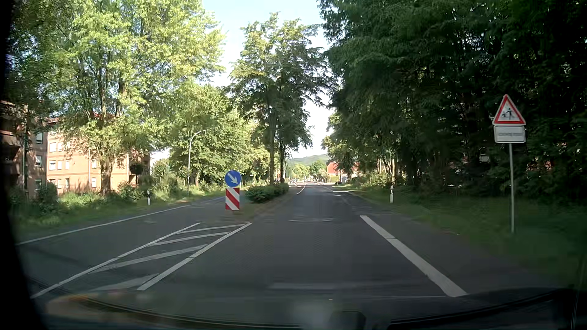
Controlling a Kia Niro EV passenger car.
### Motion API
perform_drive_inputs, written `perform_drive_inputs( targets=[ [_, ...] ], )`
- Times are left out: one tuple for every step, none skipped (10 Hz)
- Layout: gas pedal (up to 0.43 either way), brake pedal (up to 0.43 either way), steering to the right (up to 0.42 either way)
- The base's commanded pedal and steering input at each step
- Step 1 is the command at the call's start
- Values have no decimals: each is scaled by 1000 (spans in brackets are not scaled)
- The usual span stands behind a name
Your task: Follow the waypoints while adhering to traffic rules and regulations
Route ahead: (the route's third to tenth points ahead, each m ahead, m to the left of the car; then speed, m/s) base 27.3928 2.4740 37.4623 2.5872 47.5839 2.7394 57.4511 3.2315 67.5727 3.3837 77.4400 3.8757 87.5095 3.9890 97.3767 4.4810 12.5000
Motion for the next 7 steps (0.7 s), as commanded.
perform_drive_inputs(
  targets=[
    [197, 6, 5],
    [197, 6, 5],
    [189, 6, 5],
    [189, 6, 5],
    [189, 6, 4],
    [189, 6, 4],
    [177, 6, 4]
  ],
)
